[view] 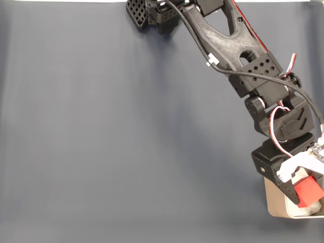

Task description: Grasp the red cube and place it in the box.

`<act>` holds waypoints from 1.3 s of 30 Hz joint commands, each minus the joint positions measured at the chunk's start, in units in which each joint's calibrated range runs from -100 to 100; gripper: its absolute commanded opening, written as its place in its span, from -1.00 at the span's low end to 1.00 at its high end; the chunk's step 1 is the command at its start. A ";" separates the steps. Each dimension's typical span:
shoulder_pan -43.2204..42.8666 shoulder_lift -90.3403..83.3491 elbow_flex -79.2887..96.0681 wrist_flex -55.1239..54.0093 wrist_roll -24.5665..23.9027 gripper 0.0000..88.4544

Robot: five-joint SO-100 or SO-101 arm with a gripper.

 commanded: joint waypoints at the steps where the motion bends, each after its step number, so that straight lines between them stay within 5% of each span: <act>1: 0.23 -2.01 -2.88 -0.94 -0.34 -0.97; 31: -0.90 -1.84 -3.33 -0.94 -0.54 -0.87; 35: -0.97 -2.01 -2.88 -0.94 -0.29 -0.42; 39: -0.97 -2.27 -2.78 -0.86 -0.49 -0.23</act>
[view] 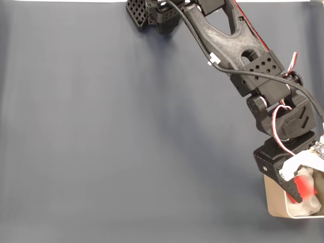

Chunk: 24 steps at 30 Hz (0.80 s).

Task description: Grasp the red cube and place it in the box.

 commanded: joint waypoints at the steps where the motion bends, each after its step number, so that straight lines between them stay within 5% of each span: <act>1: -0.45 -2.27 -2.78 -0.94 -0.49 -0.21; 24: -0.10 -2.70 -2.78 -1.02 -0.29 -0.05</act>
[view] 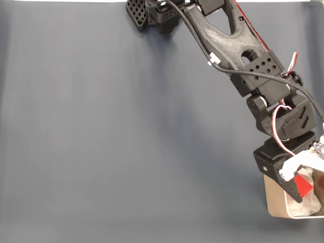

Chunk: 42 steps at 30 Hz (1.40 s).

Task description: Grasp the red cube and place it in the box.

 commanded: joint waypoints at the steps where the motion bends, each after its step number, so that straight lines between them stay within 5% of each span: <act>1: -0.10 -2.70 -2.78 -1.02 -0.24 -0.05; 15: -0.03 -2.53 -2.69 -1.35 -0.20 -0.10; 18: 0.18 -2.96 -2.69 -1.10 -0.59 -0.33; 23: 2.17 -6.86 1.05 -1.35 0.39 -1.00; 42: 20.57 -62.58 50.50 -5.53 -0.20 -1.00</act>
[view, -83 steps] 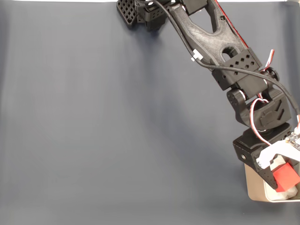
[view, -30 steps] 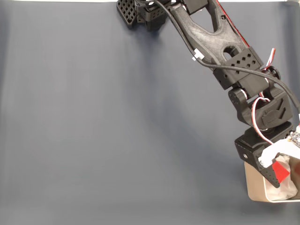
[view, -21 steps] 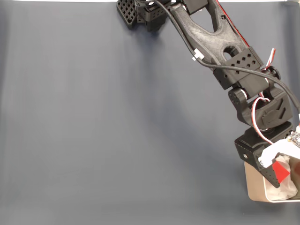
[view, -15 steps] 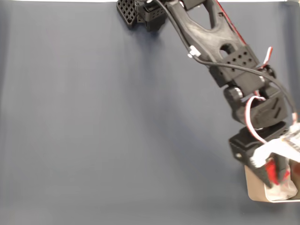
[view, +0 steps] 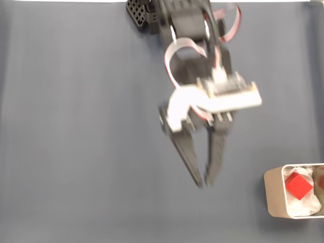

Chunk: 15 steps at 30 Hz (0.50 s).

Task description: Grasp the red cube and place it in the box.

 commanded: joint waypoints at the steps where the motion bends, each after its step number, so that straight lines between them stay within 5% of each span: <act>1: 3.25 -19.93 15.83 -0.67 -0.78 -1.00; 15: 5.52 -68.98 71.85 10.31 -1.61 -1.00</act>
